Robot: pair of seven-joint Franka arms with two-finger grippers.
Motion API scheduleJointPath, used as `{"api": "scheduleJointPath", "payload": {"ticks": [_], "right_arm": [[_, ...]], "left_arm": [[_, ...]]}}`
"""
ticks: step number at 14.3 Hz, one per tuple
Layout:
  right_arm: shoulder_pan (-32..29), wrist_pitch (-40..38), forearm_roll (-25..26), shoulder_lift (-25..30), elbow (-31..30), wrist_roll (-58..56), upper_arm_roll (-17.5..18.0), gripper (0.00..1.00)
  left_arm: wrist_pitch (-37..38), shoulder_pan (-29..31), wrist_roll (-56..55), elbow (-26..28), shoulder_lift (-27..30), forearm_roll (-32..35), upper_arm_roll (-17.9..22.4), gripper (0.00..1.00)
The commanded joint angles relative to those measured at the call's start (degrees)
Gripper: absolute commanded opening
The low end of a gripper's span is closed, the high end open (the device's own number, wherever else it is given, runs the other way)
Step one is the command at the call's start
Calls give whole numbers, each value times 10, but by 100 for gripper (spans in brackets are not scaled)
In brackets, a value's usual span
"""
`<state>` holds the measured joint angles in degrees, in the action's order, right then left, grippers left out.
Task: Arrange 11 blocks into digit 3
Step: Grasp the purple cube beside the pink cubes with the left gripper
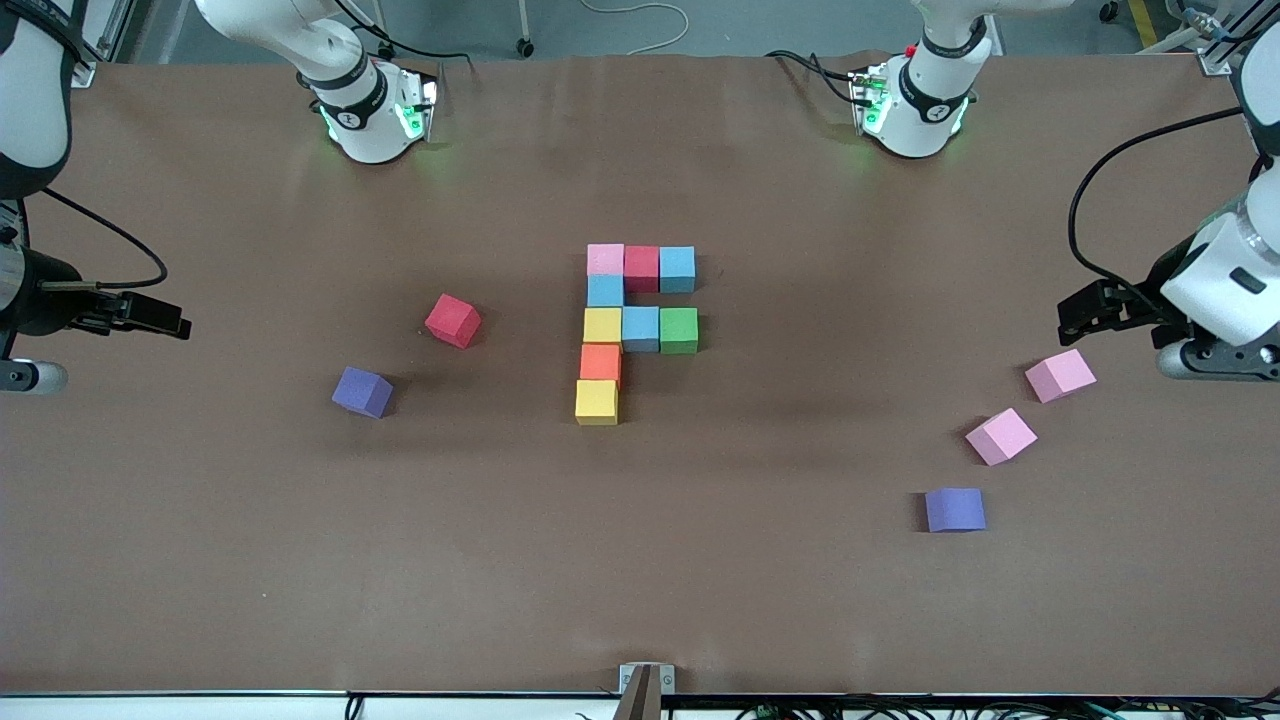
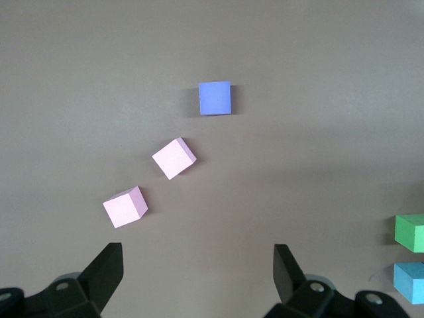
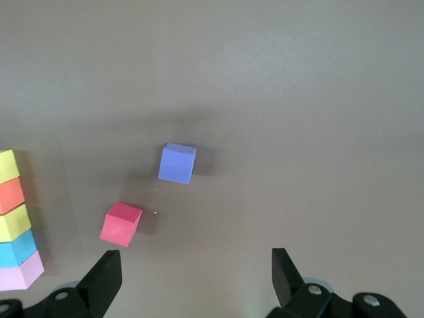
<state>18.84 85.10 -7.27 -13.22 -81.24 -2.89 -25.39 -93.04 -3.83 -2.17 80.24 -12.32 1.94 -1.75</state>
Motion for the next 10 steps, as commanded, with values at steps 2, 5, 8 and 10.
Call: {"api": "scheduleJointPath", "payload": {"ticks": [2, 5, 8, 10], "right_arm": [[-116, -3, 66, 38, -14, 4, 154, 100], [-171, -5, 66, 46, -14, 4, 207, 100], [-200, 1, 65, 46, -15, 4, 232, 100], [-201, -1, 66, 48, -15, 4, 232, 100]], "left_arm": [[-92, -1, 4, -3, -85, 10, 3, 100], [-171, 0, 4, -3, -143, 10, 4, 100], [-225, -1, 11, -9, -207, 10, 4, 100], [-285, -5, 10, -11, -240, 9, 5, 100]]}}
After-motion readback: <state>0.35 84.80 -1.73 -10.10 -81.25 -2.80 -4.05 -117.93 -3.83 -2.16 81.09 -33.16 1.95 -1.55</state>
